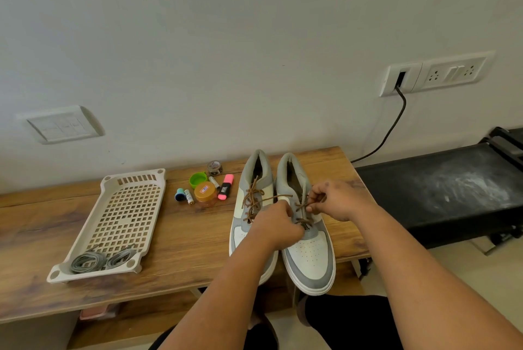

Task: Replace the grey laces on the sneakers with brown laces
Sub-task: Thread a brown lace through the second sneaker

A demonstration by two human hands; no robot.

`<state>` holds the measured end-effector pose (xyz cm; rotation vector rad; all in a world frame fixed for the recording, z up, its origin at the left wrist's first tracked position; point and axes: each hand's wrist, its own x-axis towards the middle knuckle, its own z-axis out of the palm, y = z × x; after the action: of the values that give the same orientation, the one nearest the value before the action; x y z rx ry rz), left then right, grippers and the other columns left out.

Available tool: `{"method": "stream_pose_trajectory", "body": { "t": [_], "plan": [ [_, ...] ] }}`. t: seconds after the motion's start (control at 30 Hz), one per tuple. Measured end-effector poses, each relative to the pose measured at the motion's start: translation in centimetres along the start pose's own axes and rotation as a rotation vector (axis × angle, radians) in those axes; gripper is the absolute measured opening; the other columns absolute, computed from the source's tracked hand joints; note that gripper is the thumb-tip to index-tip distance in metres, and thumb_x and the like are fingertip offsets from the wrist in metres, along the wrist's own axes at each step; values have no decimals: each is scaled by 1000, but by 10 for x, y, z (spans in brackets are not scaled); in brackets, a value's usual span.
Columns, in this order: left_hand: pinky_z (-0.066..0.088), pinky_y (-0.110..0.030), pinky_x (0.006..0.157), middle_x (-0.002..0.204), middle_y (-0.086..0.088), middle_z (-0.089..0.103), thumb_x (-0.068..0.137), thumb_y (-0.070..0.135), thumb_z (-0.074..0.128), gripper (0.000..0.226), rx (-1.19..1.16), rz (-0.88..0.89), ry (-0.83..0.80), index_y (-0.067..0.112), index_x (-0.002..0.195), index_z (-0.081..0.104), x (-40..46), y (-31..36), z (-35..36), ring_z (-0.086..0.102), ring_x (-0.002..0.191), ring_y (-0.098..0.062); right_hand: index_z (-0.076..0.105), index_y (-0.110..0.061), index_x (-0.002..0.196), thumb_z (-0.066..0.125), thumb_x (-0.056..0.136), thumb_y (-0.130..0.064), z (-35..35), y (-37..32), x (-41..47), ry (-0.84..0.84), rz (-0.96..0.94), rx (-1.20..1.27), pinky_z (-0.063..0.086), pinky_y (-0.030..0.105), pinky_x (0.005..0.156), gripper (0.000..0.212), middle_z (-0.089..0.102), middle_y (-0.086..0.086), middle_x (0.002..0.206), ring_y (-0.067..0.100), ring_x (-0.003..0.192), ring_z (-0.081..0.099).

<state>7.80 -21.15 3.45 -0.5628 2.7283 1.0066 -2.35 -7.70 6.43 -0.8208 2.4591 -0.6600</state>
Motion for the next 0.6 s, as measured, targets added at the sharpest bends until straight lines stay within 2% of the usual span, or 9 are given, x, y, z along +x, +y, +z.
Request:
{"method": "stream_pose_trajectory", "body": {
  "t": [0.13,0.27,0.4,0.47,0.6],
  "plan": [
    [50,-26,83,115,0,61,73,34,83,56,26,-15,-13,19,119,54,0,-2,3,58,105,-17,62,-18,101,60,96,-24,-3,0,0,-34,12,-39,41,19,65,8,63,-6,96,3,83,57],
    [51,-29,85,116,0,61,68,33,88,59,-26,-73,2,22,115,55,3,-5,4,58,107,-18,61,-20,102,56,98,-27,-2,-3,3,-55,22,-72,51,30,83,9,67,-1,102,13,95,62],
    [48,-27,78,112,1,61,68,32,89,57,-40,-78,-2,22,113,55,2,-6,2,58,103,-17,66,-22,96,73,86,-30,-5,3,1,-27,22,12,44,18,66,15,68,-7,95,5,86,62],
    [48,-27,79,111,1,61,68,33,89,58,-36,-78,0,22,113,54,2,-6,2,57,102,-17,69,-25,94,80,79,-30,-4,5,0,-30,19,17,40,15,63,20,66,-11,92,4,85,60],
    [48,-27,80,112,1,60,69,33,88,58,-30,-78,-3,22,114,54,3,-7,2,57,103,-17,72,-25,91,80,79,-25,2,7,2,15,9,41,36,15,63,13,64,-14,89,1,83,56]
  ]
}}
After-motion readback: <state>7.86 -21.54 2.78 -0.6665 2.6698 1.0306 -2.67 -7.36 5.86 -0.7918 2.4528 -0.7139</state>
